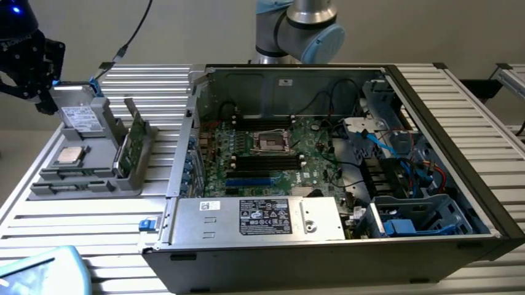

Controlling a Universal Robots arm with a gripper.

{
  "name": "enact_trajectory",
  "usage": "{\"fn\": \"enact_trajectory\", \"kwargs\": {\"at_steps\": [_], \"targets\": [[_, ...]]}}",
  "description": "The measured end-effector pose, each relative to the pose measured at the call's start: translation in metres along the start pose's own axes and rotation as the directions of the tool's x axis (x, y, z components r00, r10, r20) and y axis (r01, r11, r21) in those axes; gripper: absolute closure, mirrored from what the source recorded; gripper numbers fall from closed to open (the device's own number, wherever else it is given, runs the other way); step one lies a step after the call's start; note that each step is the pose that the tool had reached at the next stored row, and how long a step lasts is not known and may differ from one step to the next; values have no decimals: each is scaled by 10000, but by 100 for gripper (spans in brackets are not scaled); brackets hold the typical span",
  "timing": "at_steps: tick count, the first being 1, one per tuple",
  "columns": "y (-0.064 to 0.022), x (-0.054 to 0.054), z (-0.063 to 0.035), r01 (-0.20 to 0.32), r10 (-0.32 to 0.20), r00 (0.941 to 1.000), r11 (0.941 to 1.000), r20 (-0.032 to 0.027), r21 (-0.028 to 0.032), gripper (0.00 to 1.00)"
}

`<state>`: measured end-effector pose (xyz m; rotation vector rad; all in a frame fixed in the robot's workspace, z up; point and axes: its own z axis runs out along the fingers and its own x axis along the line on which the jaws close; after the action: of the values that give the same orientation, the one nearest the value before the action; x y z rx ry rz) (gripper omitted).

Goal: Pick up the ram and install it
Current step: 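Pick up the ram and move it above insertion slot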

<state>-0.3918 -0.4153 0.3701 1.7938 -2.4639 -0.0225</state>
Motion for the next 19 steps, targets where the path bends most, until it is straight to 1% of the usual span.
{"fn": "enact_trajectory", "kwargs": {"at_steps": [2,4,7,10,12,14,15,16,17,18,19], "targets": [[0,0,0,358,-358,9994,9994,-23,28,89],[0,0,0,721,-721,9974,9974,-48,54,89],[0,0,1,1267,-1266,9919,9919,-88,88,89],[0,0,3,1796,-1795,9837,9837,-129,121,89],[0,-1,5,2153,-2151,9765,9764,-157,152,89],[0,-1,6,2502,-2499,9681,9679,-180,223,89],[-1,-1,7,2654,-2650,9641,9638,-176,266,89],[-1,-1,8,2789,-2785,9603,9599,-158,298,89],[-1,-1,8,2906,-2904,9568,9563,-130,313,89],[-1,-1,9,2998,-2997,9540,9535,-85,320,89],[0,-1,9,3059,-3061,9520,9515,-8,322,89]]}}
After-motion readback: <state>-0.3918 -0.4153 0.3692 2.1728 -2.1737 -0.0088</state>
